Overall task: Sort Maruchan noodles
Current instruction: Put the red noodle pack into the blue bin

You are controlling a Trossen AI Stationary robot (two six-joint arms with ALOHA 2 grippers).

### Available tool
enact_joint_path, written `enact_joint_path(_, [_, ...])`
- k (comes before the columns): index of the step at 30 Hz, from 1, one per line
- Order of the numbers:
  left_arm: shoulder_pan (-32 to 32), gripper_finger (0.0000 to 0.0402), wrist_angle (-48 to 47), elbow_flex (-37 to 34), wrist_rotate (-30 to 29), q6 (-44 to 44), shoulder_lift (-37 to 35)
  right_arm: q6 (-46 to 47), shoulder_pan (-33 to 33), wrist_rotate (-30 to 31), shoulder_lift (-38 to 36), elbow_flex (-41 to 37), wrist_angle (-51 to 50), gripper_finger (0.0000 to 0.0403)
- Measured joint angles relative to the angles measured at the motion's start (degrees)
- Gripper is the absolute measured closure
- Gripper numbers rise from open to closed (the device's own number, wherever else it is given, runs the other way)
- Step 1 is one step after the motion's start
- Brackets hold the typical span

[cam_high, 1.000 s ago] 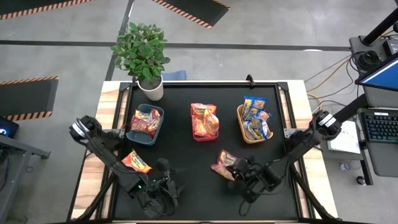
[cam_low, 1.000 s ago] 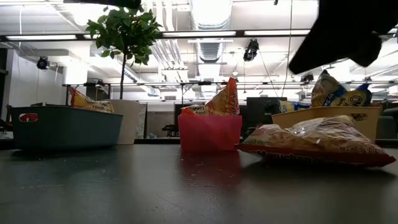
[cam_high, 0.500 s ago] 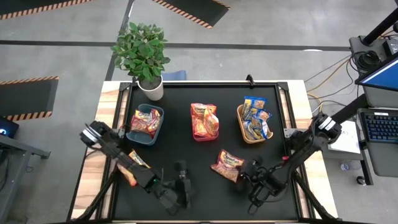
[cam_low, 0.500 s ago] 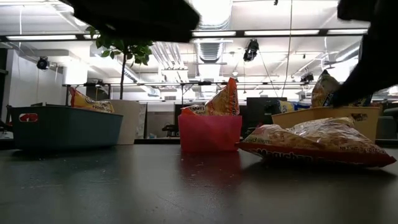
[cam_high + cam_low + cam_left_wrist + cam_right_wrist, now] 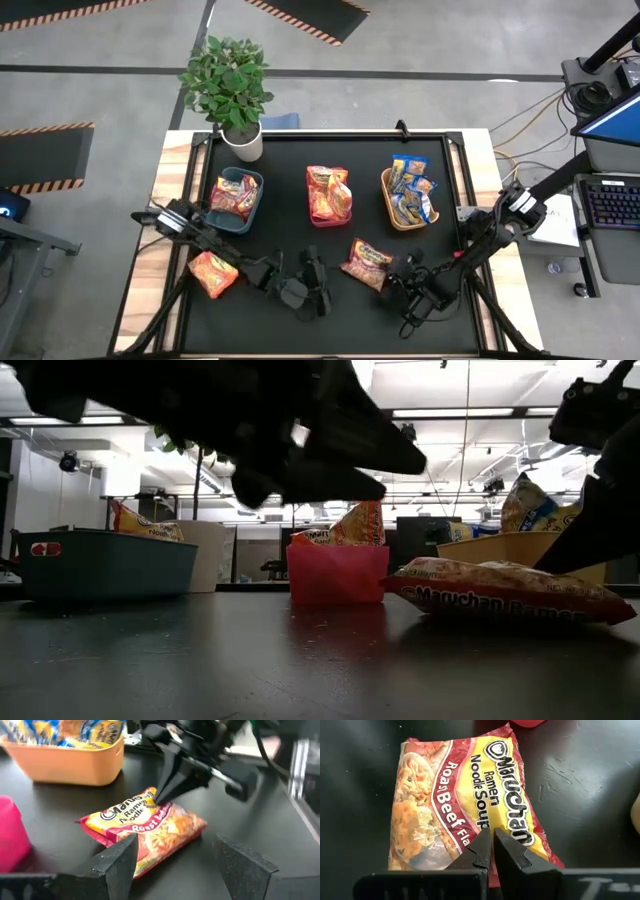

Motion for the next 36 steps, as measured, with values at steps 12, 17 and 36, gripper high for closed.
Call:
enact_joint_path(12, [4.8,0.0161,3.3,0.0,0.0,-17.2,4.2,-1.1,0.0,0.9,2.7,-0.5,1.5,0.0390])
enact_joint_path(17, [6.1,0.0161,3.0,0.0,0.2,-21.7,4.3,-1.7,0.0,0.3,2.8,-0.5,1.4,0.0390])
enact_joint_path(36, [7.4,0.0132,2.8,0.1,4.4,-28.0,4.8,-2.2,0.0,1.0,2.8,-0.5,1.5,0.0390])
